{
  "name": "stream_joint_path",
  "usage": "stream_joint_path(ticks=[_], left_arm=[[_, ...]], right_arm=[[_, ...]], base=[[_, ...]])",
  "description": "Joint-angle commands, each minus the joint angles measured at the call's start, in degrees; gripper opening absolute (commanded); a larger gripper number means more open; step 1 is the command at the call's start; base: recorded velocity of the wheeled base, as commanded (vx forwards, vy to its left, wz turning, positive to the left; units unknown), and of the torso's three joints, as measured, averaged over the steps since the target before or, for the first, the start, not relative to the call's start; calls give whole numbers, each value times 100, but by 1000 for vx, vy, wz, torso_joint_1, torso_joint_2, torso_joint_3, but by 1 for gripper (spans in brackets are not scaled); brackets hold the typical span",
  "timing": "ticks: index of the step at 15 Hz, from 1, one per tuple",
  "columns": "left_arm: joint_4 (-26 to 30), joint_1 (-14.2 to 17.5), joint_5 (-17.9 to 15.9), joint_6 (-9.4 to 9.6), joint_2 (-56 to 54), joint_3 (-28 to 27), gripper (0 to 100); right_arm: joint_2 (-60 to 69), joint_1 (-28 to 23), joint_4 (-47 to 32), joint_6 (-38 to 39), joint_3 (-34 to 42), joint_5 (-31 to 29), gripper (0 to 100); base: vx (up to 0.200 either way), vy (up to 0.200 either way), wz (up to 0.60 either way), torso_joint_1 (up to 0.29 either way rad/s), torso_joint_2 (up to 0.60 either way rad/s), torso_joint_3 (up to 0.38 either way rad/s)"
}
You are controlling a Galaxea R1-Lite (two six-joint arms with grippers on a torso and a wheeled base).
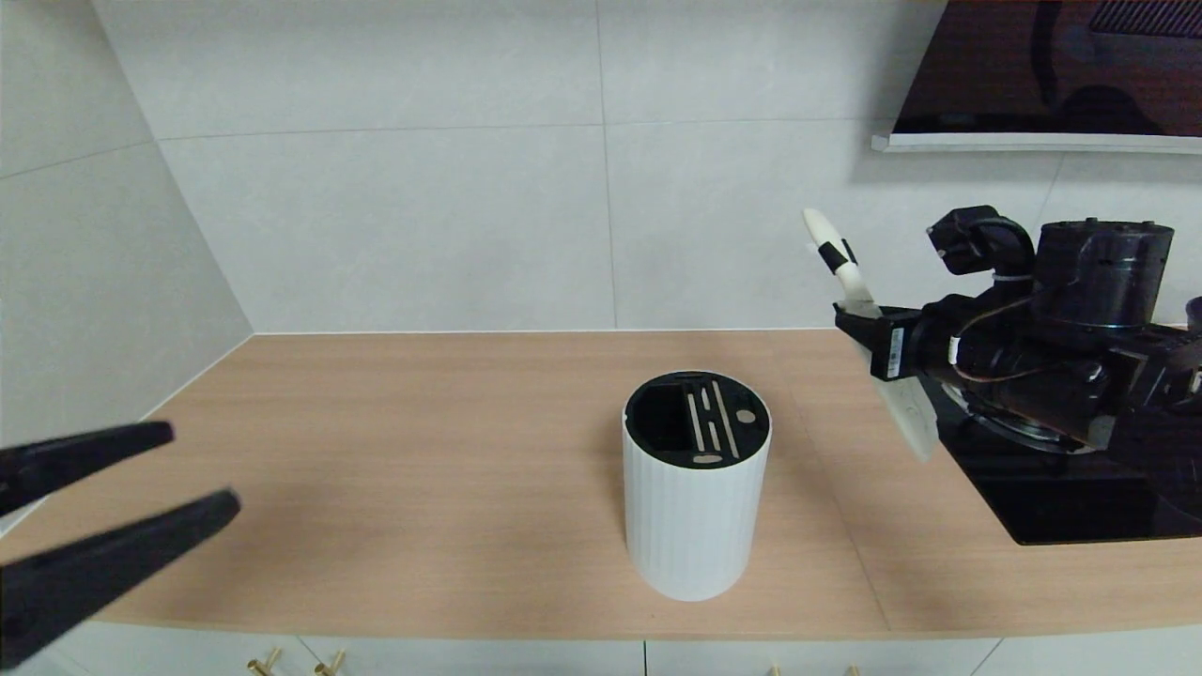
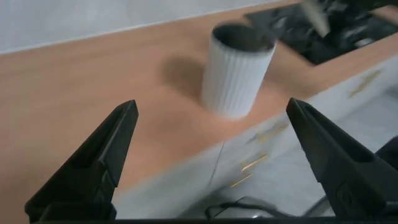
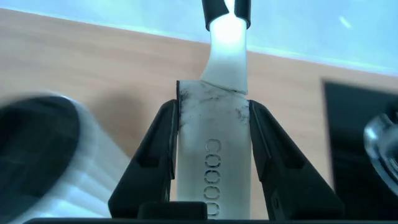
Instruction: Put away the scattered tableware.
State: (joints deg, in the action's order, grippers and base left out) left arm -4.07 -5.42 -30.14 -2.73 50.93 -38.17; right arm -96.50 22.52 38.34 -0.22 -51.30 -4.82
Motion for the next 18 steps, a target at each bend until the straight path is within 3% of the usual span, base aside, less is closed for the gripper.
stream_joint_path(ticks=[1,2,4,6,8,9,11,14,18], left_arm=[[-1105,-750,-98,-606,1956,-543,100],[-1614,-1268,-80,-1291,2272,-455,100],[-2528,-2085,-45,-2302,2597,-261,100],[-3460,-2542,-36,-2988,2922,-103,100],[-4444,-2736,34,-3550,3292,-59,100],[-4910,-2771,236,-3752,3520,-59,100],[-5402,-2859,834,-3796,4003,-85,100],[-5499,-3184,1097,-3814,4302,-103,100],[-6053,-3386,1493,-3814,4566,-121,100]], right_arm=[[202,385,-19,13,-29,-37,0],[342,587,-28,75,15,-46,0],[597,895,-134,242,85,-72,0],[782,1159,-424,321,85,-63,0],[773,1449,-538,514,67,-63,0],[764,1545,-538,532,76,-63,0],[764,1809,-538,567,102,-63,0],[720,2143,-538,716,129,-116,0],[527,2442,-538,954,85,-151,0]], base=[[0,0,0,0,0,0],[0,0,0,0,0,0],[0,0,0,0,0,0],[0,0,0,0,0,0],[0,0,0,0,0,0],[0,0,0,0,0,0],[0,0,0,0,0,0],[0,0,0,0,0,0],[0,0,0,0,0,0]])
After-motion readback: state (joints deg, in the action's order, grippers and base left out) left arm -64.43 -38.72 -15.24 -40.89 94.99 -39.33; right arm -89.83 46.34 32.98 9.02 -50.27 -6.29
